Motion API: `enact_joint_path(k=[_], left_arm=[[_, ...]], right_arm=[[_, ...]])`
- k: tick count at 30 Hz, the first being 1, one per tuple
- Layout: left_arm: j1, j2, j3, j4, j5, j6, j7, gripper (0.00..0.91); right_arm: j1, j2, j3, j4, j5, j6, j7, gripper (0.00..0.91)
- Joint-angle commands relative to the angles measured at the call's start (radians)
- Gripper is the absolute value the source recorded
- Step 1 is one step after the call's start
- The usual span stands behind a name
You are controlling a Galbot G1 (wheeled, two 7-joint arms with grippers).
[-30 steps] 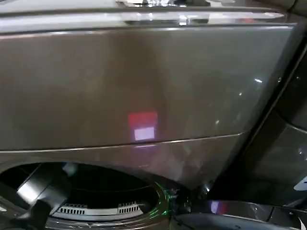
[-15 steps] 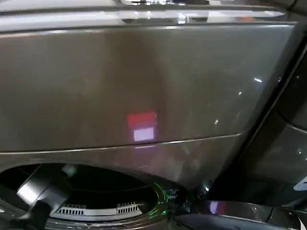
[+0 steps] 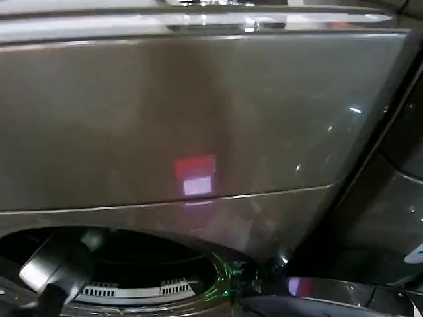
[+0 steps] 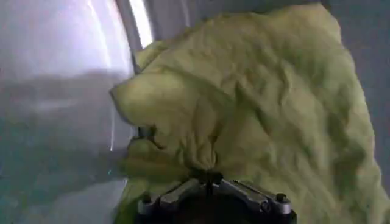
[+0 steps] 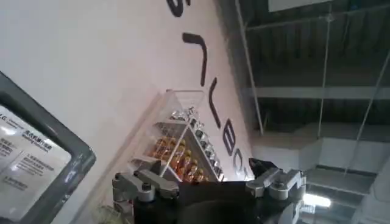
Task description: Grasp the clothes from the dryer.
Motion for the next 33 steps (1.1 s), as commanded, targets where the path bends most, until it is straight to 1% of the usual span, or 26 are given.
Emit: enact_joint_path(k=[1, 4, 8, 11, 17, 21, 23, 26, 29, 33], left_arm=[[0.080, -0.007, -0.173, -0.117, -0.113, 0.017, -0.220, 0.000], [0.130, 0.003, -0.248, -0.188, -0.135, 0.020, -0.291, 0.000], [0.207, 0.016, -0.305, -0.306, -0.182, 0.027, -0.396, 0.000], [0.265, 0.012, -0.331, -0.360, -0.209, 0.020, -0.472, 0.000], [0.356, -0.028, -0.387, -0.458, -0.286, -0.002, -0.629, 0.000], [0.396, -0.065, -0.418, -0.530, -0.386, -0.023, -0.742, 0.000], [0.414, -0.083, -0.435, -0.555, -0.387, -0.053, -0.791, 0.000], [0.440, -0.106, -0.465, -0.588, -0.383, -0.072, -0.835, 0.000], [0.459, -0.121, -0.487, -0.603, -0.346, -0.119, -0.878, 0.000], [0.477, -0.136, -0.517, -0.635, -0.337, -0.134, -0.916, 0.000]], right_arm=[[0.007, 0.003, -0.009, 0.005, 0.000, 0.001, 0.001, 0.907], [0.013, 0.005, -0.013, 0.006, -0.001, 0.001, 0.001, 0.907], [0.019, 0.005, -0.018, 0.007, -0.001, 0.002, 0.002, 0.907], [0.019, 0.001, -0.017, 0.004, 0.000, 0.003, 0.004, 0.907], [0.020, -0.002, -0.017, 0.000, 0.001, 0.005, 0.003, 0.907], [0.021, -0.002, -0.017, -0.004, 0.002, 0.006, 0.002, 0.907], [0.021, -0.003, -0.016, -0.006, 0.003, 0.007, 0.004, 0.907], [0.021, -0.003, -0.016, 0.000, 0.014, -0.005, 0.023, 0.907], [0.023, -0.004, -0.020, 0.007, 0.012, -0.014, 0.031, 0.907], [0.023, -0.006, -0.022, 0.014, 0.001, -0.016, 0.034, 0.907]])
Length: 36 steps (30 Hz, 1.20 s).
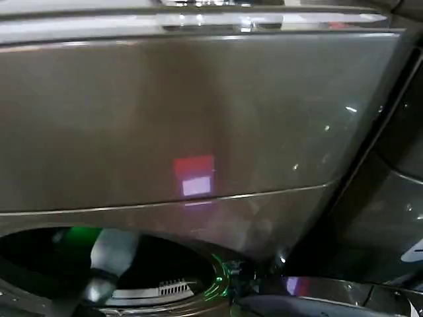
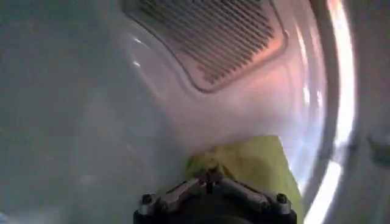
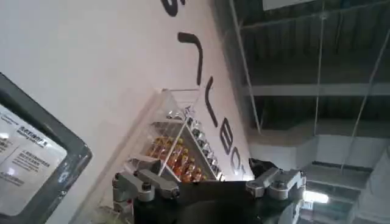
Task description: Grasp the clothes from the dryer.
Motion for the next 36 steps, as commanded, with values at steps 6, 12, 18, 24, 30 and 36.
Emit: enact_joint_path(k=[6, 12, 18, 24, 30, 36], left_arm=[[0.147, -0.059, -0.106, -0.198, 0.012, -0.073, -0.239, 0.000], [0.207, -0.059, -0.126, -0.262, 0.032, -0.069, -0.253, 0.000], [0.228, -0.059, -0.122, -0.277, 0.037, -0.068, -0.248, 0.000], [0.253, -0.052, -0.116, -0.315, 0.035, -0.060, -0.250, 0.000], [0.267, -0.035, -0.105, -0.325, 0.037, -0.061, -0.248, 0.000], [0.276, -0.032, -0.098, -0.329, 0.037, -0.060, -0.248, 0.000]], right_arm=[[-0.003, 0.000, 0.010, 0.005, -0.020, -0.012, 0.016, 0.907], [-0.012, 0.000, 0.024, 0.002, -0.023, -0.011, 0.014, 0.907], [-0.017, -0.001, 0.036, 0.005, -0.017, -0.016, 0.016, 0.907], [-0.026, 0.000, 0.047, -0.005, -0.011, -0.004, 0.023, 0.907], [-0.023, -0.005, 0.048, -0.006, -0.011, -0.004, 0.023, 0.907], [-0.027, -0.007, 0.052, -0.008, -0.012, -0.003, 0.022, 0.907]])
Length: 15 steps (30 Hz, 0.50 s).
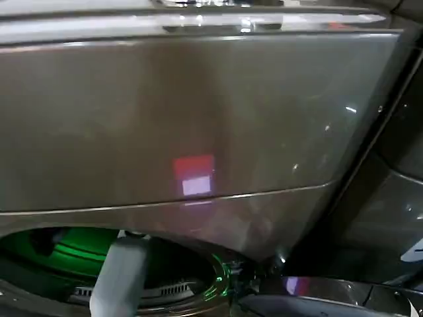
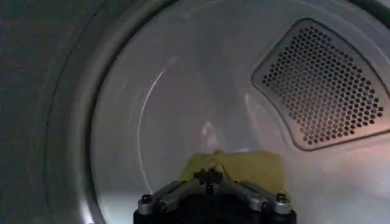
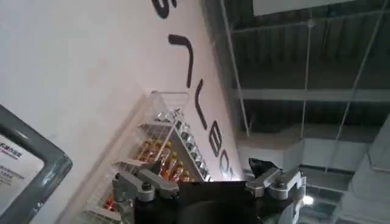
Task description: Grasp the clothes from the dryer.
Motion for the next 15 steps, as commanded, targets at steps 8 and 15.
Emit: enact_joint_path(k=[8, 15], left_arm=[[0.029, -0.002, 0.011, -0.031, 0.003, 0.001, -0.006, 0.000], [0.030, -0.005, 0.016, -0.031, 0.004, 0.001, -0.004, 0.000]], right_arm=[[-0.001, -0.002, 0.007, 0.001, -0.003, -0.001, -0.004, 0.907], [-0.005, -0.003, 0.015, 0.004, -0.005, -0.006, -0.011, 0.907]])
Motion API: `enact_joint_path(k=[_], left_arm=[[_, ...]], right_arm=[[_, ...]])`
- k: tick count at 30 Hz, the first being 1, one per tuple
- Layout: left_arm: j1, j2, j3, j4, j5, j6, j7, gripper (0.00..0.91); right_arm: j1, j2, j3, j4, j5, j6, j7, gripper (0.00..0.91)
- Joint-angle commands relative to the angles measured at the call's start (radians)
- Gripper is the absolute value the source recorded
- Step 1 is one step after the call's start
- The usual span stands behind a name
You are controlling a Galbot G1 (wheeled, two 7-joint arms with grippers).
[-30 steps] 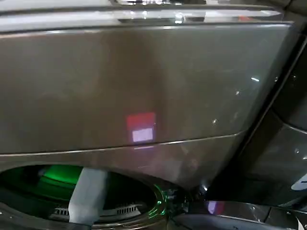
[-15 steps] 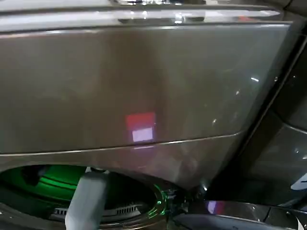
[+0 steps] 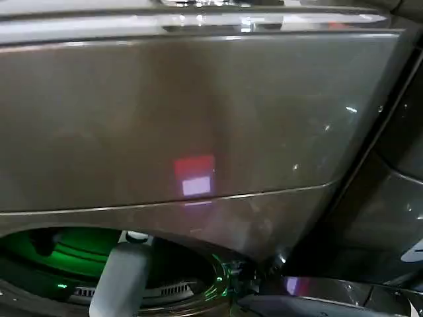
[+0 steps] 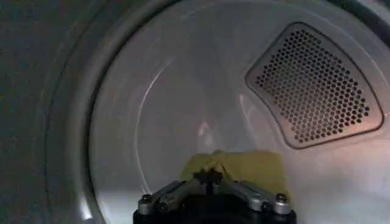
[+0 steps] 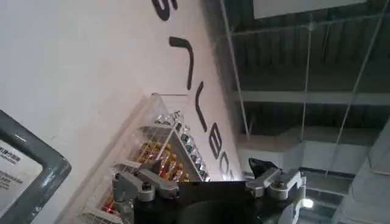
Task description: Grasp the clothes from the dryer.
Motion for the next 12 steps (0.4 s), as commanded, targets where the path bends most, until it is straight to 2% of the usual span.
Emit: enact_joint_path(k=[1, 12], left_arm=[[0.005, 0.000, 0.005, -0.006, 0.002, 0.000, 0.000, 0.000], [-0.004, -0.001, 0.006, -0.002, 0.004, -0.001, 0.003, 0.000]], right_arm=[[-0.001, 0.003, 0.003, 0.004, -0.001, -0.005, -0.005, 0.907], [-0.005, 0.003, 0.009, 0.009, -0.002, -0.009, -0.016, 0.907]])
